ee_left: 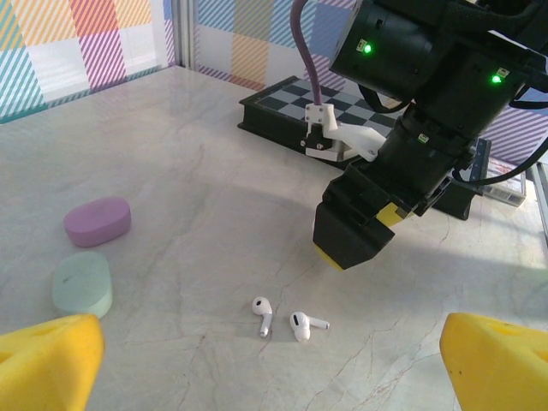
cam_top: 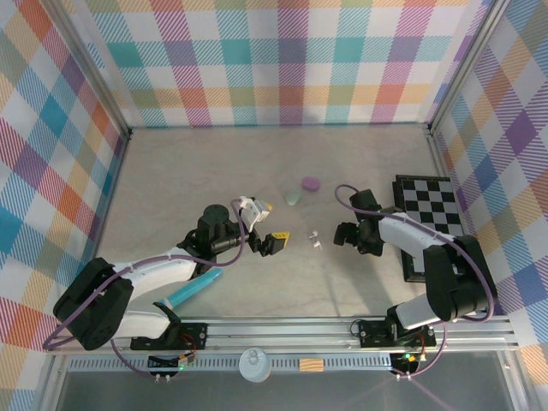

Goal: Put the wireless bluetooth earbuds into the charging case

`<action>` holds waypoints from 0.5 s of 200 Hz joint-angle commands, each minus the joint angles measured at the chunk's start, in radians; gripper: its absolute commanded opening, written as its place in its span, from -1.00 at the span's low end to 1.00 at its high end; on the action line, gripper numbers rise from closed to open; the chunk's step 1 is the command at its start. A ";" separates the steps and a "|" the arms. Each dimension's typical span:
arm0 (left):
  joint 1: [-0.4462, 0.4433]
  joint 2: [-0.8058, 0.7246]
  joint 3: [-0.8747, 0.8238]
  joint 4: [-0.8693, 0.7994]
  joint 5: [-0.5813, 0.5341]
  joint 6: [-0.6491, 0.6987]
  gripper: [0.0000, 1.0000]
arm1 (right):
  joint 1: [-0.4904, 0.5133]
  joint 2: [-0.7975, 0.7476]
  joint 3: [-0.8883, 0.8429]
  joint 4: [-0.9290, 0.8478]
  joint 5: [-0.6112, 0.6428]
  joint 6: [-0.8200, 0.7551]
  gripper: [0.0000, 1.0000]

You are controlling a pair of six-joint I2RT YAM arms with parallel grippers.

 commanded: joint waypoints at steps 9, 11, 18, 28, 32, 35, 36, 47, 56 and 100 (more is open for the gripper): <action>-0.014 0.015 0.027 0.050 0.024 -0.014 0.99 | 0.015 -0.048 -0.006 -0.031 0.001 0.014 0.73; -0.013 0.016 0.027 0.051 0.025 -0.016 0.99 | 0.015 -0.051 -0.004 -0.037 0.011 0.015 0.73; -0.014 0.017 0.027 0.055 0.028 -0.018 0.99 | 0.015 -0.053 0.002 -0.056 0.041 0.017 0.73; -0.014 0.019 0.026 0.063 0.030 -0.019 0.99 | 0.016 -0.048 0.013 -0.073 0.070 0.010 0.76; -0.014 0.019 0.026 0.064 0.030 -0.019 0.99 | 0.014 -0.044 0.017 -0.076 0.076 0.005 0.76; -0.014 0.020 0.025 0.065 0.030 -0.020 0.99 | 0.013 -0.039 0.020 -0.075 0.079 0.000 0.76; -0.014 0.020 0.024 0.065 0.030 -0.020 0.99 | 0.012 -0.037 0.021 -0.075 0.081 -0.002 0.76; -0.014 0.021 0.024 0.071 0.032 -0.020 0.99 | 0.012 -0.008 0.038 -0.079 0.090 -0.013 0.75; -0.014 0.021 0.026 0.071 0.031 -0.022 0.99 | 0.011 0.025 0.056 -0.077 0.094 -0.020 0.72; -0.014 0.001 0.021 0.053 0.027 -0.021 0.99 | 0.011 0.077 0.067 -0.044 0.094 -0.029 0.29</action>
